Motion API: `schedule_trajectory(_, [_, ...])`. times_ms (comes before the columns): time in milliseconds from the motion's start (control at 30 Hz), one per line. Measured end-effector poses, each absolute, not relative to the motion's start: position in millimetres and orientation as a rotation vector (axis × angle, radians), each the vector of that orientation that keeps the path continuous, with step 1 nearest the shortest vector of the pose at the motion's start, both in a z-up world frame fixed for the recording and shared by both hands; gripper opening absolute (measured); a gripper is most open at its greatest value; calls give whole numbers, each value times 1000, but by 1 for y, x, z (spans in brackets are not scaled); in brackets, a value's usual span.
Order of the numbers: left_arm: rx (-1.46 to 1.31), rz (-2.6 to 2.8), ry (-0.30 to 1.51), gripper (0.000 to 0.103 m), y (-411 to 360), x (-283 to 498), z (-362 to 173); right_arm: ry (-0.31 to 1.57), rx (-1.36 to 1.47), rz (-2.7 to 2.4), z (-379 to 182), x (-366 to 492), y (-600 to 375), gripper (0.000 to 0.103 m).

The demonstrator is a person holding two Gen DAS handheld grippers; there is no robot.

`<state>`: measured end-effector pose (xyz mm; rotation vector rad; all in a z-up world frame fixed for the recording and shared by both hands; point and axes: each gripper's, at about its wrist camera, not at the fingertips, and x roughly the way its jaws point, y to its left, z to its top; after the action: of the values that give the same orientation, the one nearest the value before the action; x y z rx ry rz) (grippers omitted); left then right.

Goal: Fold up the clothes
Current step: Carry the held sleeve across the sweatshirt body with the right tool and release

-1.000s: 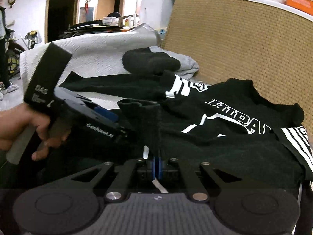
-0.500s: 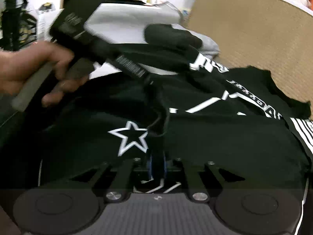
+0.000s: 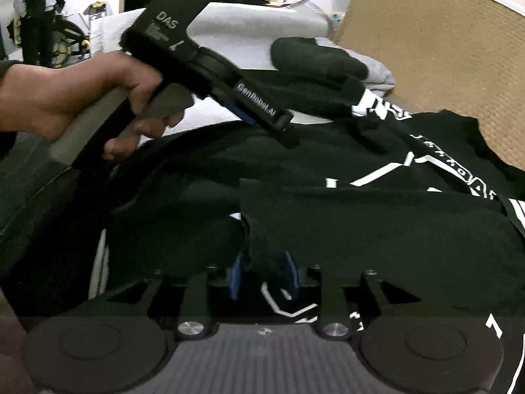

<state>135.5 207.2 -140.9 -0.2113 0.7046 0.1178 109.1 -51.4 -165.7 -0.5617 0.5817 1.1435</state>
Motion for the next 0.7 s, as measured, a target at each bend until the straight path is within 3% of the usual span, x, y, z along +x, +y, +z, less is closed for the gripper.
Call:
schedule_trajectory(133, [-364, 235, 683, 77, 257, 119, -140, 452, -380, 1180, -134, 105, -74, 33])
schedule_trajectory(400, [-809, 463, 564, 77, 362, 79, -151, 470, -247, 1050, -119, 138, -87, 33])
schedule_trajectory(700, [-870, 599, 520, 77, 402, 79, -153, 468, -316, 1061, -134, 141, -65, 33])
